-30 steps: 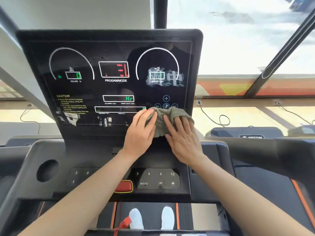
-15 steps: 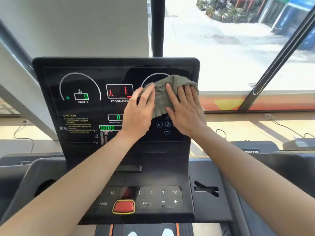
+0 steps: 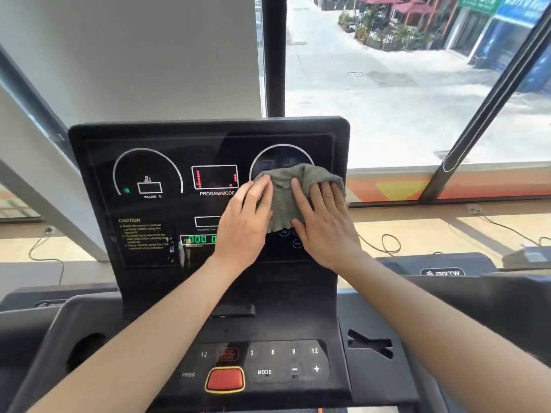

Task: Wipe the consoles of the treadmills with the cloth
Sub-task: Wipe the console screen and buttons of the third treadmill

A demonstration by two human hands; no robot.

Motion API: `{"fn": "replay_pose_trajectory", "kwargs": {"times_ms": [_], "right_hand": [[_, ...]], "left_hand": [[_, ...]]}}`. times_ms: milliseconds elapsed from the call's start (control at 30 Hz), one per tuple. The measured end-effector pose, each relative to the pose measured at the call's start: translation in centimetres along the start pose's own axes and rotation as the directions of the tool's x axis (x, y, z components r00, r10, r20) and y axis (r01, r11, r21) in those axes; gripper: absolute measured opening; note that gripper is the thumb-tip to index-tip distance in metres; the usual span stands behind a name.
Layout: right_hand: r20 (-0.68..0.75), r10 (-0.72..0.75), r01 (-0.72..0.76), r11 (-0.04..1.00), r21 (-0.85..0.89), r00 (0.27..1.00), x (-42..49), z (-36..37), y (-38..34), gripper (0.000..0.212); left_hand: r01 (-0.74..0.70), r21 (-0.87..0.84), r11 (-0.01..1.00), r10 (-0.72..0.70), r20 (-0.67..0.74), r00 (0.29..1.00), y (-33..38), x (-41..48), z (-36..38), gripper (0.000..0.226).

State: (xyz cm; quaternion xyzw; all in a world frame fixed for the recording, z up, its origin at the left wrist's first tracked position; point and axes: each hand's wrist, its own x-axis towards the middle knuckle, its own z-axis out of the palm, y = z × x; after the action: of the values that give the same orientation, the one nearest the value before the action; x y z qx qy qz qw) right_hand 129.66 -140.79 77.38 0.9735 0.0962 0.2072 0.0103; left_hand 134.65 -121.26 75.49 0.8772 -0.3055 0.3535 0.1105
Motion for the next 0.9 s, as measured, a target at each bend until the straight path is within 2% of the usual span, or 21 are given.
{"fn": "replay_pose_trajectory", "kwargs": {"times_ms": [267,400,533,900], "right_hand": [[0.157,0.023,-0.033,0.997,0.064,0.987,-7.4,4.8,-3.8,0.074],[0.154,0.022,-0.037,0.995,0.091,0.988,-7.9,5.0,-4.6,0.072],[0.084,-0.030,0.023,0.996,0.085,0.996,-4.9,3.5,-4.2,0.071],[-0.143,-0.002,0.009,0.999,0.047,0.990,6.7,-1.8,-2.9,0.065]], "left_hand": [[-0.029,0.001,1.000,0.028,0.192,0.981,1.4,-9.1,1.3,0.061],[-0.033,0.011,0.999,0.029,0.257,0.966,0.1,-9.5,1.1,0.064],[-0.063,0.058,0.996,0.050,0.196,0.979,-1.5,-7.0,-0.1,0.052],[0.021,0.117,0.993,-0.031,0.079,0.996,-6.3,3.1,-3.3,0.060]]}}
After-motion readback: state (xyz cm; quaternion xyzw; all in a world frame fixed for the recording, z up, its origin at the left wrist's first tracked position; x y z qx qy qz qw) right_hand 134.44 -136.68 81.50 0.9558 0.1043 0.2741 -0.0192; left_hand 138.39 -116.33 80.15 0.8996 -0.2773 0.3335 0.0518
